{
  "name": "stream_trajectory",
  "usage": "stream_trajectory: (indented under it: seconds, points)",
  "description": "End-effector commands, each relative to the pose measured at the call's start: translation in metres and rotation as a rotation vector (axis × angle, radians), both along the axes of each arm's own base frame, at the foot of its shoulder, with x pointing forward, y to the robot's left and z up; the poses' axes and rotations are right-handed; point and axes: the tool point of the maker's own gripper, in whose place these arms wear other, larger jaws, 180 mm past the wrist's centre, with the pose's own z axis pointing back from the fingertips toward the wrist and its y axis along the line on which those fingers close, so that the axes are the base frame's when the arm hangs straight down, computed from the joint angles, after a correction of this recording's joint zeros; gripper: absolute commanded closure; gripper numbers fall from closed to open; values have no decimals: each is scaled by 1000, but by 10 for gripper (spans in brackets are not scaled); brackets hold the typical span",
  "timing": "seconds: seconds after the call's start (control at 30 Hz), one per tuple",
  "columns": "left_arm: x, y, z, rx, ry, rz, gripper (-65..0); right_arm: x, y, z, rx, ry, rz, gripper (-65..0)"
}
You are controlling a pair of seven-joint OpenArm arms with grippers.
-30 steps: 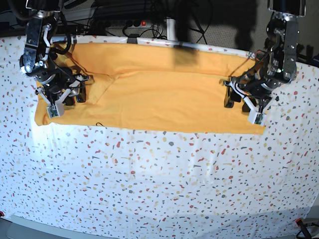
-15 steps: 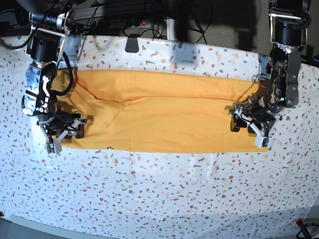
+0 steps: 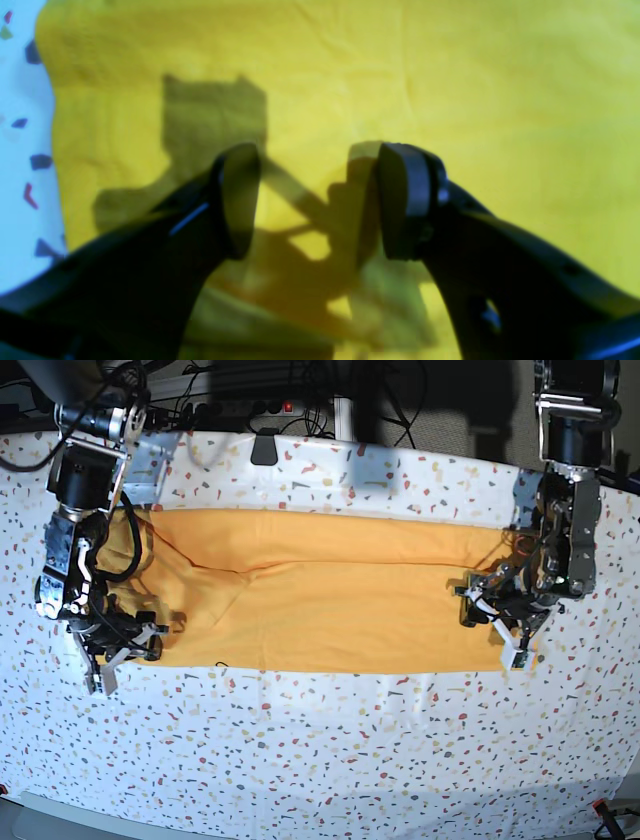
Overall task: Fold the T-shirt properly
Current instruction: 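Pull the folded shirt with both grippers toward the robot, straightening it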
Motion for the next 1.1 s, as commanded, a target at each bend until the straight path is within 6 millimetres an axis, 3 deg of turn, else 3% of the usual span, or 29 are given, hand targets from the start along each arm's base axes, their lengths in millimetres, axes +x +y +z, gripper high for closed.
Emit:
stream_trajectory:
  seconds: [0.0, 0.1, 0.2, 0.33, 0.47, 0.73, 1.07]
  points:
    - [17, 0, 28, 1, -86, -8, -367, 17, -4, 37, -5, -105, 24, -261]
    - [21, 2, 48, 27, -126, -26, -367, 20, 5, 63, -5, -157, 94, -261]
    - [25, 17, 58, 80, -163, -26, -367, 21, 10, 88, -31, -190, 116, -261]
    - [19, 59, 47, 231, -126, 50, -367, 20, 21, 119, -42, -241, 149, -261]
    - [-2, 71, 28, 249, -70, 60, -367, 18, 30, 140, -37, -285, 174, -261]
    - [-37, 96, 2, 387, 99, 57, -367, 17, 31, 140, -39, -275, 179, -261]
    - [-29, 121, 35, 579, 33, 131, -367, 17, 31, 140, -39, -275, 179, -261]
